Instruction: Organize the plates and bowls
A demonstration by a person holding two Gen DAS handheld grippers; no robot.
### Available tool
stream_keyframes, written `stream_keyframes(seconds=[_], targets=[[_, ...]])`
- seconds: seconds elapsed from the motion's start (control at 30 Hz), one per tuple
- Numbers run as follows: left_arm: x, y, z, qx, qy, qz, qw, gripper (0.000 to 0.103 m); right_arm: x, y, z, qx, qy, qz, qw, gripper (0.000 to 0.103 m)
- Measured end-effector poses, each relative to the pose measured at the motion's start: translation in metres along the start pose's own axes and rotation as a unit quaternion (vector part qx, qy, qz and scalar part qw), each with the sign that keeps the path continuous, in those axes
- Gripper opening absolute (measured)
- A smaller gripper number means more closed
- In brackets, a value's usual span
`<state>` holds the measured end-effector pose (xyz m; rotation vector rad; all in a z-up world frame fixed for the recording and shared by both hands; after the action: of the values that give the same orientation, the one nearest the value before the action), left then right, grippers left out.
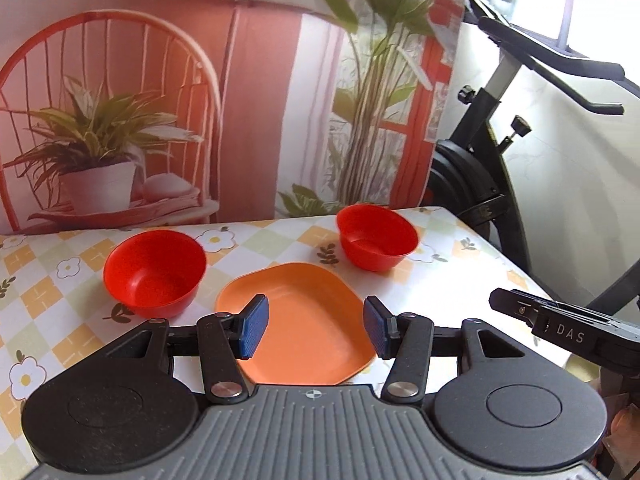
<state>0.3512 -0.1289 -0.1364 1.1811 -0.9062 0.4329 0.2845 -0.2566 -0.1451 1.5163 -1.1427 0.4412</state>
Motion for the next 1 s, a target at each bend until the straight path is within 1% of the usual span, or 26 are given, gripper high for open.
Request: stream_keyframes(seconds=[0.2,0.33,0.43,0.53,0.6,0.7,0.9,1.0], targets=[[-0.005,0.011,0.051,-0.041,-0.016,0.016,0.9989,0.055,0.004,0.041,0.046,-0.050,-0.022,0.052,0.997,0.023],[-0.014,0.002,0.084,-0.070,-0.016,0.004,0.9974,0.055,-0.002,0.063,0.081,-0.094,-0.045,0.081,0.991,0.023],[-0.023,-0.007,0.110,-0.087,-0.033,-0.009,0.9956,0.055,-0.009,0.076,0.110,-0.123,-0.074,0.092,0.985,0.023],[-0.031,-0.015,0.133,-0.103,-0.048,-0.016,0.9934,0.055,-0.019,0.085,0.139,-0.149,-0.097,0.094,0.980,0.023],[-0.036,-0.021,0.147,-0.114,-0.049,-0.023,0.9919,0.055,-0.026,0.091,0.158,-0.168,-0.107,0.094,0.975,0.023],[-0.045,-0.030,0.167,-0.135,-0.046,-0.032,0.9892,0.054,-0.034,0.100,0.182,-0.198,-0.118,0.101,0.968,0.023],[-0.066,-0.048,0.199,-0.161,-0.060,-0.059,0.9833,0.054,-0.055,0.130,0.226,-0.269,-0.145,0.125,0.944,0.023],[-0.076,-0.053,0.211,-0.183,-0.062,-0.067,0.9788,0.055,-0.070,0.142,0.238,-0.300,-0.138,0.127,0.935,0.023]])
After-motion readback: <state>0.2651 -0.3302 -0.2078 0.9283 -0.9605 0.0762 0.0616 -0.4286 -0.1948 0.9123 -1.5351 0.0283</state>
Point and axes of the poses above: each gripper's, at about its wrist camera, not at the fingertips, and y roughly against the way its jaws point, z to its right, x to its top, the point moved 7 cm from there along -y, roughly the way its jaws point, and after that the axes turned 2 degrees about -y, right-handed, at the moved point
